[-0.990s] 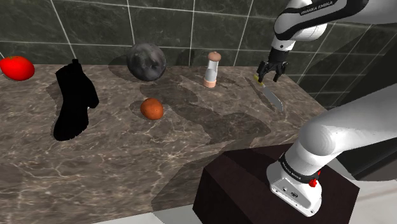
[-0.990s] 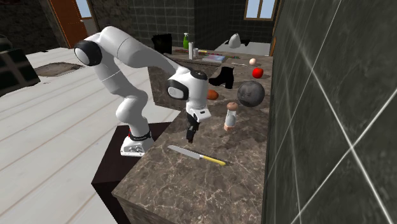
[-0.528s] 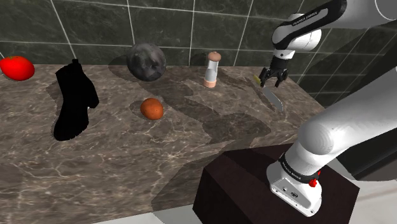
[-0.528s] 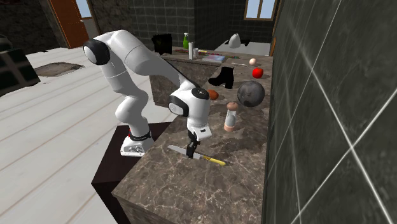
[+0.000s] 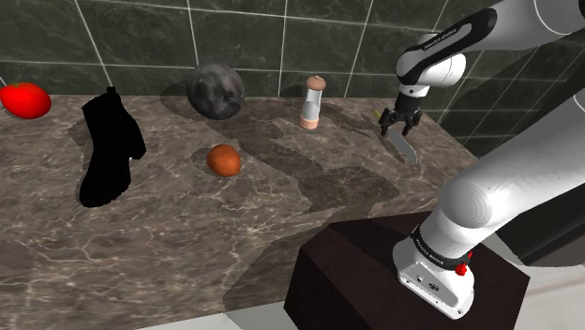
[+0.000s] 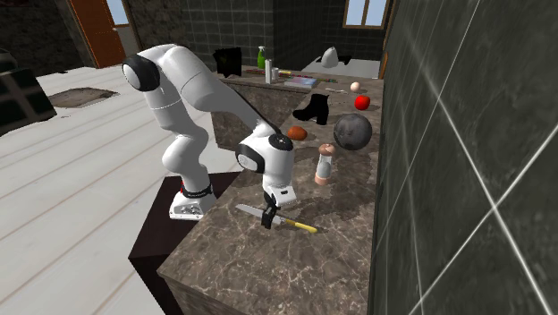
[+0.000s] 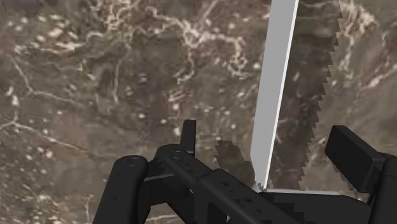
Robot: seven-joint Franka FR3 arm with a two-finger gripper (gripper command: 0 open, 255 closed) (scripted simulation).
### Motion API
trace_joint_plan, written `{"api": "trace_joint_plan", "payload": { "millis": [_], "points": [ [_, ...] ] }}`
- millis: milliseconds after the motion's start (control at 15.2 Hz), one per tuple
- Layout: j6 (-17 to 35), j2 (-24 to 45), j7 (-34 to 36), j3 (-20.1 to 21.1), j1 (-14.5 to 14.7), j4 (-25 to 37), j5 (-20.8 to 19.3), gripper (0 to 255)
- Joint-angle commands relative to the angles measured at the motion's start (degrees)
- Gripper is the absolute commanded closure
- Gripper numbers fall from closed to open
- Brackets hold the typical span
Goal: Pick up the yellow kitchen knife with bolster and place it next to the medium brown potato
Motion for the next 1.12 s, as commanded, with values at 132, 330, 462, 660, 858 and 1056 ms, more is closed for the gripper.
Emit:
{"api": "trace_joint_plan", "payload": {
  "millis": [132, 330, 462, 660, 858, 1056],
  "points": [
    [0.25, 0.11, 0.02, 0.01, 0.04, -0.13, 0.05, 0],
    [0.25, 0.11, 0.02, 0.01, 0.04, -0.13, 0.05, 255],
    [0.25, 0.11, 0.02, 0.01, 0.04, -0.13, 0.05, 255],
    [0.25, 0.11, 0.02, 0.01, 0.04, -0.13, 0.05, 255],
    [0.24, 0.11, 0.02, 0.02, 0.04, -0.12, 0.05, 255],
    [-1.54, -1.11, 0.40, 0.24, -0.08, 0.50, -0.37, 255]
  ]
}}
